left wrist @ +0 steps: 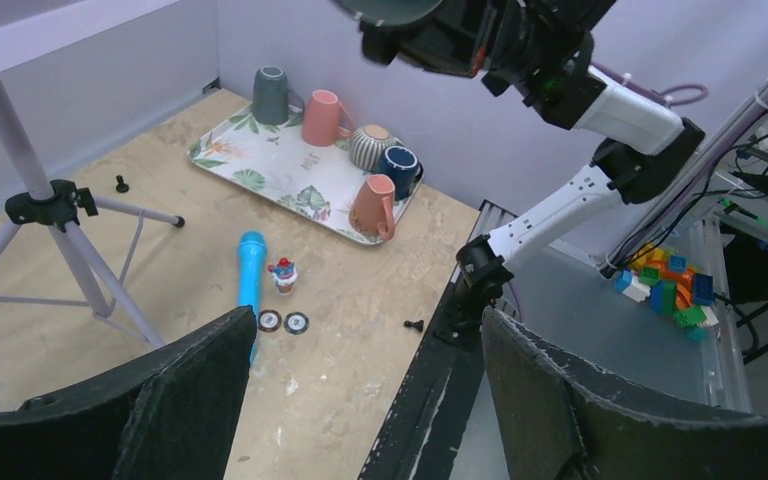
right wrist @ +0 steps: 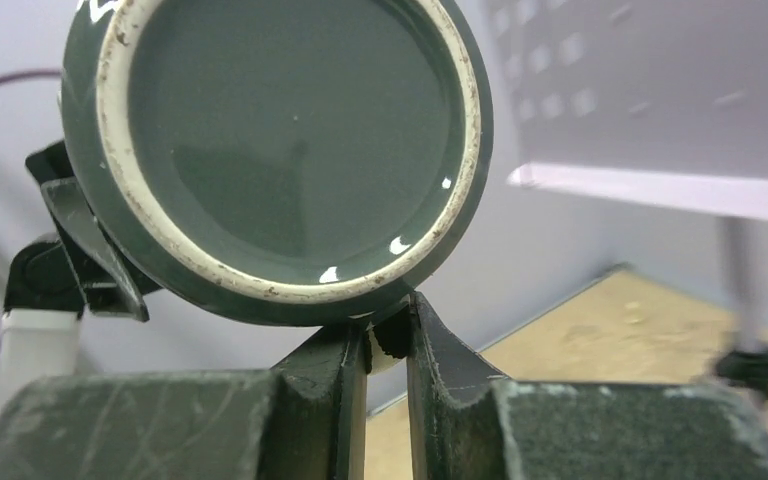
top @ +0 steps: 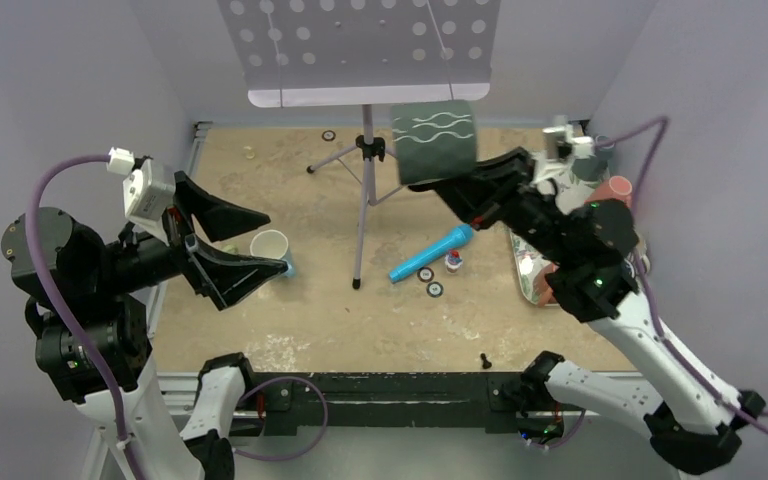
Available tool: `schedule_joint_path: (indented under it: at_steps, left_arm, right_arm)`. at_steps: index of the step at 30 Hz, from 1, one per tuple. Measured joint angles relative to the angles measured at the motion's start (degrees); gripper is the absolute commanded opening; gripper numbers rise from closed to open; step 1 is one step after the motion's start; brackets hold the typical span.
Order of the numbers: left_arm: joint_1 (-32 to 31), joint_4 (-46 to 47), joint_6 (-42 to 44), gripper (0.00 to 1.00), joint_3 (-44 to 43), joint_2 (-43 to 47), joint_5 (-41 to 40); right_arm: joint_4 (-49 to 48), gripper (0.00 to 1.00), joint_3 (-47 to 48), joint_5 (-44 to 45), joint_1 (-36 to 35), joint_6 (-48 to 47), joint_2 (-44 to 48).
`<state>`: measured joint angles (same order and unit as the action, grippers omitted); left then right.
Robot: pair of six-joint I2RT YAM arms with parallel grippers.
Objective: Turn the mug right side up
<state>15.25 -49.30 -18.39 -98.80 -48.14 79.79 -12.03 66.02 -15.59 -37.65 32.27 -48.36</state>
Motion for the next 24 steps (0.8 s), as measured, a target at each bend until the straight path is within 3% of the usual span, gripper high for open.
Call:
schedule_joint_path:
  at_steps: [6,14,18,19,21,24]
  left_arm:
    - [0.00,2.71,-2.60,0.87,-0.76,0.44,0.33]
    - [0.00,7.10,-6.25,0.81,0.42,0.48,-3.80]
    - [0.00,9.22,-9.25,0.56,2.32,0.48,-5.53]
    - [0.00,9.75,-9.90,0.43,2.64,0.48,-5.95]
    - [0.00,10.99,-11.58,0.01,3.39,0.48,-7.26]
    - [-0.33,12.09,-11.50,0.00,4.50,0.48,-9.33]
  right_arm:
    - [-3.15,0.00,3.87,2.67,-14.36,-0.04,-14.03]
    - [-4.33,0.00,11.28,4.55,-23.28,0.11,-28.13]
    - [-4.28,0.00,15.58,4.20,-25.00,0.15,-32.35]
    - [-4.28,0.00,16.33,4.02,-25.20,0.15,-33.03]
    - [-4.31,0.00,18.10,3.67,-25.86,0.11,-34.75]
    - [-3.13,0.00,20.26,3.23,-26.47,0.85,-37.16]
